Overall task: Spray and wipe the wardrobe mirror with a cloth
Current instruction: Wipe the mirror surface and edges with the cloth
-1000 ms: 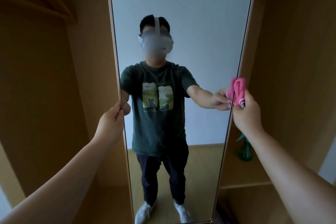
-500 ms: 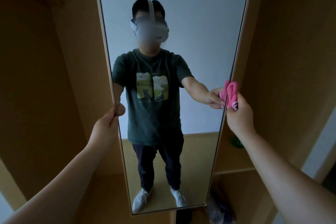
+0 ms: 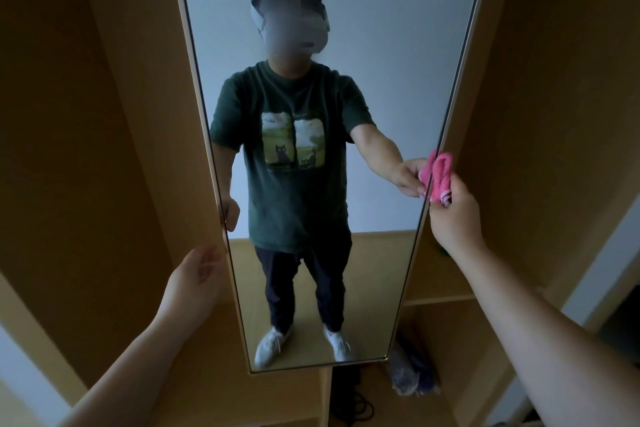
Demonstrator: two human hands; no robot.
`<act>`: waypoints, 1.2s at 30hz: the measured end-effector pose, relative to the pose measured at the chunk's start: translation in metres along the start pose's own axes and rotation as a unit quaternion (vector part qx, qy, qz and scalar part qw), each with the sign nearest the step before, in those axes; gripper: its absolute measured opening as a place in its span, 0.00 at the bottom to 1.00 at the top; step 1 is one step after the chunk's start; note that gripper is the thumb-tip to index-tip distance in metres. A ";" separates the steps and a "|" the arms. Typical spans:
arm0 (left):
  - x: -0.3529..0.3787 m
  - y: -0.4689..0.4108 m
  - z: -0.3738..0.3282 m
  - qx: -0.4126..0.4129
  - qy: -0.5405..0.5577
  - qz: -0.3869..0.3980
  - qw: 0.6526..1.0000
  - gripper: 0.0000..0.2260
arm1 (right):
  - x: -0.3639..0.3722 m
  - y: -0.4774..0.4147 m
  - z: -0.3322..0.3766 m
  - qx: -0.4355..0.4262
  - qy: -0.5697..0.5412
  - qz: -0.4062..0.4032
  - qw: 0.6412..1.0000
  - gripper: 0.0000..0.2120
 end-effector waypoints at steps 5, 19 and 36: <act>0.022 0.011 0.025 -0.035 -0.023 0.036 0.998 0.08 | 0.006 0.005 -0.009 -0.005 0.004 0.005 1.000 0.22; 0.099 0.033 0.039 -0.049 -0.010 0.155 0.987 0.08 | 0.021 0.016 -0.041 0.007 0.001 0.021 1.000 0.21; 0.130 0.057 0.044 -0.059 -0.026 0.210 0.975 0.13 | 0.046 0.027 -0.083 0.024 0.008 0.057 0.998 0.23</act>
Point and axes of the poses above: each hand's wrist, its own y-axis away from the middle knuckle, its own x-axis out of the palm, z = x × y, the point moved 9 cm from there along -y, towards the middle knuckle, and after that the axes turned 9 degrees about z, right-handed, at the moved point
